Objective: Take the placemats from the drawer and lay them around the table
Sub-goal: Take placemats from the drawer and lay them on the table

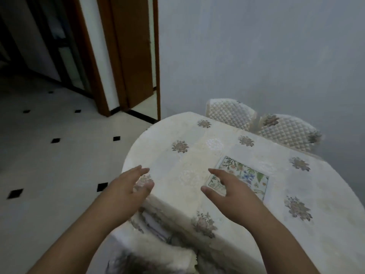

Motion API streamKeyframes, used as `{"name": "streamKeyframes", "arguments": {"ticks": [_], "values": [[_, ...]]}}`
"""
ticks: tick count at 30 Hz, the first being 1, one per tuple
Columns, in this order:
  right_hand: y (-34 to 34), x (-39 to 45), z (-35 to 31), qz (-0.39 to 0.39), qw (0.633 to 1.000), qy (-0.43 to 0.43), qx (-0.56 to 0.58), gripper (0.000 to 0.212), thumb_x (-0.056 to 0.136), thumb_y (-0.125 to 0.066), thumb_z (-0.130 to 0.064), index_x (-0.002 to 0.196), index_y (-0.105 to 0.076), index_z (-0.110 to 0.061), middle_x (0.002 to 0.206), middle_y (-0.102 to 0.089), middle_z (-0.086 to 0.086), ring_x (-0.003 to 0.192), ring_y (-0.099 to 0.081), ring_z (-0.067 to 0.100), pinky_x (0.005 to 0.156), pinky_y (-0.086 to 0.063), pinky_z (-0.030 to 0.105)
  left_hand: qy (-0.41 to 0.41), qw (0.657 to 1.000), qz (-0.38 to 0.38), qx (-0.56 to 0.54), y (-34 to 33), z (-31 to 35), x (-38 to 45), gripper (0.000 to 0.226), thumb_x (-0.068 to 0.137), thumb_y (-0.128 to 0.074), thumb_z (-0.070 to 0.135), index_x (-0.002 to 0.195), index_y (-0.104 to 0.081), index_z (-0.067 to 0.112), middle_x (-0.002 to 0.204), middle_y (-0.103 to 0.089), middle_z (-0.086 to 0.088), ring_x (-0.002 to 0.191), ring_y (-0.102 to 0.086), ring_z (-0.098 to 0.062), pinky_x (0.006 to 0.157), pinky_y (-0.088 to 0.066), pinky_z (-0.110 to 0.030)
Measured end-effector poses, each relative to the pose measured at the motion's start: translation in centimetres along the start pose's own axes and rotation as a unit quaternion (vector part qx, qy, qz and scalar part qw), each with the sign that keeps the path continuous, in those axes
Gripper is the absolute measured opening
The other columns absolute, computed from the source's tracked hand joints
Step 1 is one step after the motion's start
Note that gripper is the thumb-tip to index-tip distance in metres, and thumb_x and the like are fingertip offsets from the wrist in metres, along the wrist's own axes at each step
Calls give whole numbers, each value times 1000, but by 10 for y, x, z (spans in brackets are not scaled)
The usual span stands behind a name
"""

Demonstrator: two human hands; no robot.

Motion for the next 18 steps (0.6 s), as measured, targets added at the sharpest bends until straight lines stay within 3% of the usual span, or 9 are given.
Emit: {"name": "streamKeyframes", "arguments": {"ticks": [6, 10, 18], "values": [[-58, -13, -102, -73, 985, 146, -63, 60, 95, -44, -66, 150, -32, -46, 155, -37, -19, 127, -51, 8, 106, -42, 33, 132, 984, 104, 53, 61, -70, -109, 58, 97, -45, 62, 151, -38, 43, 162, -27, 19, 148, -27, -5, 121, -25, -34], [-97, -30, -185, -104, 963, 236, -77, 61, 93, -45, -67, 149, -34, -45, 154, -40, -19, 136, -44, 8, 111, -39, 35, 209, 962, 165, 56, 100, -115, -184, 60, 97, -42, 64, 153, -33, 44, 164, -23, 19, 150, -24, -7, 123, -26, -43], [-197, -106, -351, -197, 897, 384, -94, 61, 94, -51, -62, 149, -35, -43, 151, -43, -18, 127, -51, 5, 103, -44, 30, 285, 920, 270, 15, 165, -204, -331, 58, 98, -46, 60, 152, -37, 43, 163, -20, 24, 150, -19, -1, 124, -22, -37]]}}
Point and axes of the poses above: each hand's wrist, its own x-axis towards the middle knuckle, its own y-axis out of the back of the hand, z = x × y, the point moved 7 cm from there along x, towards the middle knuckle
